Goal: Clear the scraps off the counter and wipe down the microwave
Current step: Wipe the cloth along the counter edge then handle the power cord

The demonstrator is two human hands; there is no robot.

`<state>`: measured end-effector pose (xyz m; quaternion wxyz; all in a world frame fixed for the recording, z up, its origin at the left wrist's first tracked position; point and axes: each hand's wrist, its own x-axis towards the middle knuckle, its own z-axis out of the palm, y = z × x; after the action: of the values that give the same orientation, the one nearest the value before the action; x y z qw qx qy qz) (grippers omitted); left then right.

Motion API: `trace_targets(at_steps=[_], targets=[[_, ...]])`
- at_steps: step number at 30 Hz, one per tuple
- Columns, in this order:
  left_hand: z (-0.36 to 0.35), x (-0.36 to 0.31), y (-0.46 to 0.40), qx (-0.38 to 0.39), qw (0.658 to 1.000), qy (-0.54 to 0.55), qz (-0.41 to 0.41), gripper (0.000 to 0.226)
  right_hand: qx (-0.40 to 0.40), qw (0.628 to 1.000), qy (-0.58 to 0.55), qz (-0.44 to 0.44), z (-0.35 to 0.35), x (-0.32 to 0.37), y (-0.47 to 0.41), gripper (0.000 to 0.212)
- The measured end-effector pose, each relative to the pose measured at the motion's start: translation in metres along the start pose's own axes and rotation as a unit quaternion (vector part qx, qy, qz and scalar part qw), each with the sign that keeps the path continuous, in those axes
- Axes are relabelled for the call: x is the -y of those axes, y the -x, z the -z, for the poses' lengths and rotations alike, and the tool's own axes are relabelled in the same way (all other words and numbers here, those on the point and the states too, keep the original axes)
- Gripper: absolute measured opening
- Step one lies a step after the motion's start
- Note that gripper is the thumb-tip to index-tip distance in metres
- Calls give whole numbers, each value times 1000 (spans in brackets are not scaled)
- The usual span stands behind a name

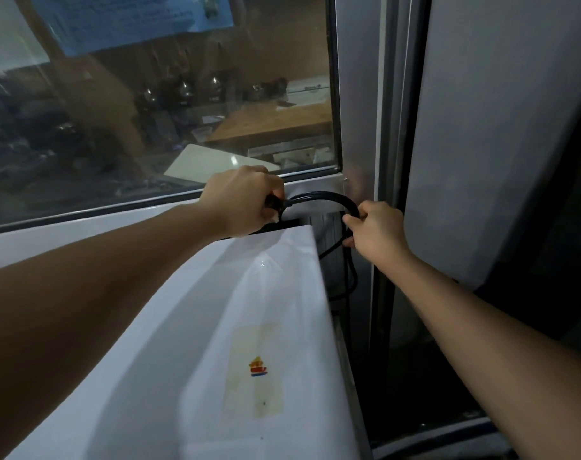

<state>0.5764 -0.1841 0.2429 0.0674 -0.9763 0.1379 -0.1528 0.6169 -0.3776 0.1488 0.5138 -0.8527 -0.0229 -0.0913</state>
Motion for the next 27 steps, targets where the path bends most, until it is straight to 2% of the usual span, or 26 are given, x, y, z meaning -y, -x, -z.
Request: trace_targets(at_steps=[4, 6, 11, 16, 21, 23, 25, 27], targets=[[-2, 1, 1, -28, 999, 14, 7, 22, 27, 989, -134, -61, -13, -6, -1, 20], [-6, -1, 2, -37, 999, 8, 1, 22, 28, 983, -164, -77, -23, -15, -1, 21], [-14, -7, 1, -46, 998, -22, -23, 23, 47, 985, -122, -111, -39, -38, -2, 24], [-16, -7, 2, -39, 998, -45, -12, 25, 57, 988, -87, -110, -35, -55, -2, 13], [-14, -6, 7, -28, 999, -35, 10, 26, 81, 992, 16, -94, -32, -65, 4, 36], [-13, -6, 8, -28, 999, -28, 20, 26, 72, 992, 44, -98, -37, -65, 5, 39], [-12, -6, 8, -30, 999, -28, 24, 26, 64, 990, -23, -125, -44, -61, 2, 33], [-11, -5, 9, -35, 998, -41, 22, 25, 73, 971, -155, -165, -52, -53, -1, 25]])
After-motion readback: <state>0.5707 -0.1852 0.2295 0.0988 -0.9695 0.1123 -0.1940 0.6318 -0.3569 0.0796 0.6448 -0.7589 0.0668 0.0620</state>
